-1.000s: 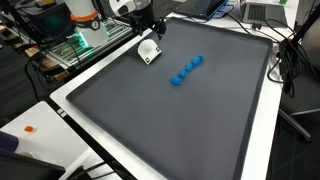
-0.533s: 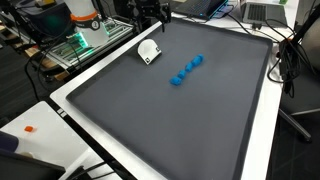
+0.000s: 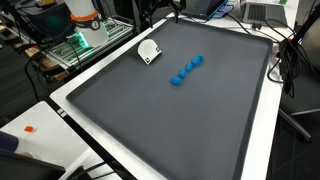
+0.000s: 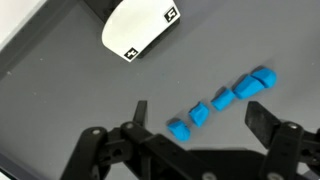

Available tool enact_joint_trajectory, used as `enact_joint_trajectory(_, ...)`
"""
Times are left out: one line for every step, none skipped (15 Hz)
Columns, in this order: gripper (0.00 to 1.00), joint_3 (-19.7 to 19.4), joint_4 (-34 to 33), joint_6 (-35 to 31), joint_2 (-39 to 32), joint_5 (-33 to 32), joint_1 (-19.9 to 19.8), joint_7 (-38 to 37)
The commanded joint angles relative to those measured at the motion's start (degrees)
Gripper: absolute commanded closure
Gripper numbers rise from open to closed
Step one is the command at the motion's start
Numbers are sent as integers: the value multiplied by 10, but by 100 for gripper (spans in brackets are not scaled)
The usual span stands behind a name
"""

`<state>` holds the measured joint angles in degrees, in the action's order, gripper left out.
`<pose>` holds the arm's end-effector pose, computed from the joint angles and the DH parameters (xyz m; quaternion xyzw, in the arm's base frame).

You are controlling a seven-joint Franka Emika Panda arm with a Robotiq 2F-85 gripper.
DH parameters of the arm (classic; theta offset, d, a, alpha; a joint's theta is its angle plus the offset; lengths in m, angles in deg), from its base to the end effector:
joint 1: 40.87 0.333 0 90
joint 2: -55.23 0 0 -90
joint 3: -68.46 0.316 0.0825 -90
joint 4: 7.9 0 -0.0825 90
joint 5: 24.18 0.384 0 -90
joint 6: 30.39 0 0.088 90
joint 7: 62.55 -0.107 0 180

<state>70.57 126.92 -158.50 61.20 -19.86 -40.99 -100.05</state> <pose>0.4863 0.0192 0.3711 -0.9445 0.3272 0.0154 0.0238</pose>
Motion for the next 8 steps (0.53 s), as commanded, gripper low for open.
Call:
enact_joint_trajectory(0, 2, -34, -10, -33, -5, 8, 103)
enact_joint_trajectory(0, 2, -41, -12, -40, -5, 10, 132)
enact_joint_trajectory(0, 3, -49, -15, -47, -4, 13, 162)
enact_joint_trajectory(0, 3, -56, -18, -54, -3, 16, 192)
enact_joint_trajectory(0, 4, -63, -19, -61, -3, 18, 221)
enact_joint_trajectory(0, 5, -69, -20, -68, -4, 20, 245)
enact_joint_trajectory(0, 6, -75, -20, -74, -2, 22, 266)
enact_joint_trajectory(0, 2, -63, -11, -57, 0, 19, 228)
